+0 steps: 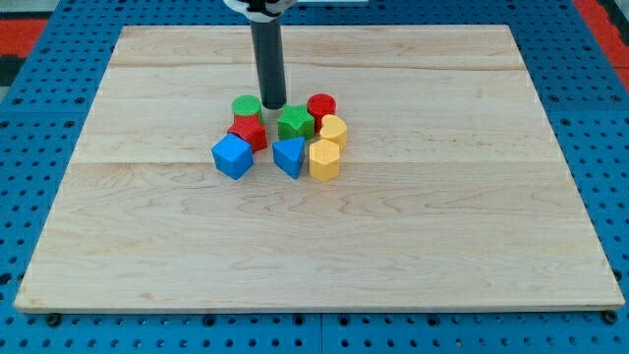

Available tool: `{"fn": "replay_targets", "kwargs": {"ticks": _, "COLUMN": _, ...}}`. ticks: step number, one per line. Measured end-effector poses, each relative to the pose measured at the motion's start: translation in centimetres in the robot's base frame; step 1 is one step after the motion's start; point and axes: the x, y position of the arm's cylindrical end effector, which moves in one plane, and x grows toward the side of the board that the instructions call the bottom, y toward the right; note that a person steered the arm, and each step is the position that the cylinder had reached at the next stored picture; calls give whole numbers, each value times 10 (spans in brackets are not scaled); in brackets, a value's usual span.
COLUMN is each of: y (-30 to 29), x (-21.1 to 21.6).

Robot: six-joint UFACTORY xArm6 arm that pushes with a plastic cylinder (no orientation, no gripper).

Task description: Place the red circle towards the top center

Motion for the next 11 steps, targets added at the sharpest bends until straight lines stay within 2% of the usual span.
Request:
{"fn": "replay_targets", "kwargs": {"ticks": 1, "y": 19, "x": 11}}
{"fn": "replay_targets", "kwargs": {"ticks": 4, "y": 30, "x": -2}}
{"fn": "replay_targets", "kwargs": {"ticks": 5, "y": 18, "x": -10}}
{"fn": "replay_targets", "kwargs": {"ticks": 6, "y": 3, "x": -44}}
{"fn": "replay_targets", "kwargs": {"ticks": 7, "y": 94, "x": -63}}
{"fn": "replay_targets", "kwargs": {"ticks": 8, "y": 146, "x": -8}}
{"fn": "replay_targets", "kwargs": {"ticks": 9, "y": 88, "x": 28}}
{"fn": "replay_targets", "kwargs": {"ticks": 10, "y": 21, "x": 26}}
{"fn": "replay_targets", "kwargs": {"ticks": 11, "y": -8, "x": -1}}
